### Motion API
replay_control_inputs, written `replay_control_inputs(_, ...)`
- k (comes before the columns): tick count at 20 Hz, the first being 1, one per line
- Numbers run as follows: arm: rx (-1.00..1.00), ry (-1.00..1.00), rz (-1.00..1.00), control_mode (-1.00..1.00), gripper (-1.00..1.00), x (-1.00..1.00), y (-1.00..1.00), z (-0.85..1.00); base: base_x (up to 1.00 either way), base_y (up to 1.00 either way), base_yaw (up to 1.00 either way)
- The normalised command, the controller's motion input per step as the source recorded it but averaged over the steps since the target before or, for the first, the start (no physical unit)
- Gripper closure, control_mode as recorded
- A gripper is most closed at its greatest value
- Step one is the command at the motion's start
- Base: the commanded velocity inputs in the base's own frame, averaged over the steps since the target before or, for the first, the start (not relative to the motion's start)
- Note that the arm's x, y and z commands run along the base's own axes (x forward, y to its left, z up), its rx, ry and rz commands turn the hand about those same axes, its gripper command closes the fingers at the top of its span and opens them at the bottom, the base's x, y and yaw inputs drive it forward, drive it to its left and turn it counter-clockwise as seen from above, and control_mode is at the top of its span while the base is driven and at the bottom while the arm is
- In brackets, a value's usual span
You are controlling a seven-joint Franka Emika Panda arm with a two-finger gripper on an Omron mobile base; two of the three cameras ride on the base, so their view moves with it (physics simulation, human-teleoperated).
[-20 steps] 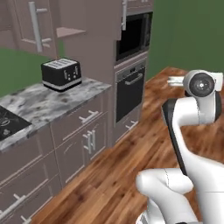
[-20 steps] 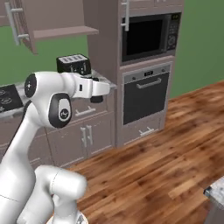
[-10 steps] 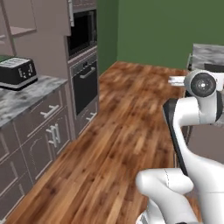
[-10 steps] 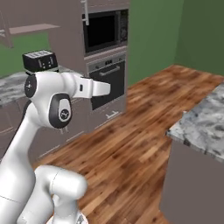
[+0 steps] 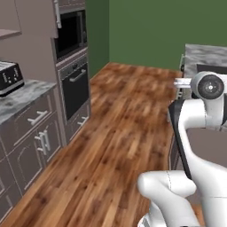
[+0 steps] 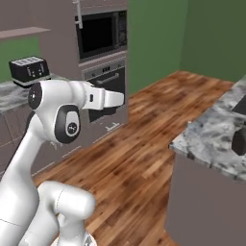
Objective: Move the syrup bottle and shaker from the cabinet to the dining counter.
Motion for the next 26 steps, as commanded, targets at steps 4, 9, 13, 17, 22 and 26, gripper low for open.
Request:
replay_control_inputs(4, 0.0, 0.0, 0.0, 1.0, 1.0, 0.0, 0.0, 0.0, 0.03, -0.95, 0.0)
replay_control_inputs(9, 0.0, 0.0, 0.0, 1.0, 1.0, 0.0, 0.0, 0.0, -0.02, -1.0, -0.02)
replay_control_inputs(13, 0.0, 0.0, 0.0, 1.0, 1.0, 0.0, 0.0, 0.0, 0.0, -1.0, -0.05)
replay_control_inputs(17, 0.0, 0.0, 0.0, 1.0, 1.0, 0.0, 0.0, 0.0, 0.0, -1.0, -0.03)
replay_control_inputs(22, 0.0, 0.0, 0.0, 1.0, 1.0, 0.0, 0.0, 0.0, 0.0, -0.89, -0.04)
replay_control_inputs(26, 0.0, 0.0, 0.0, 1.0, 1.0, 0.0, 0.0, 0.0, 0.16, -0.54, -0.11)
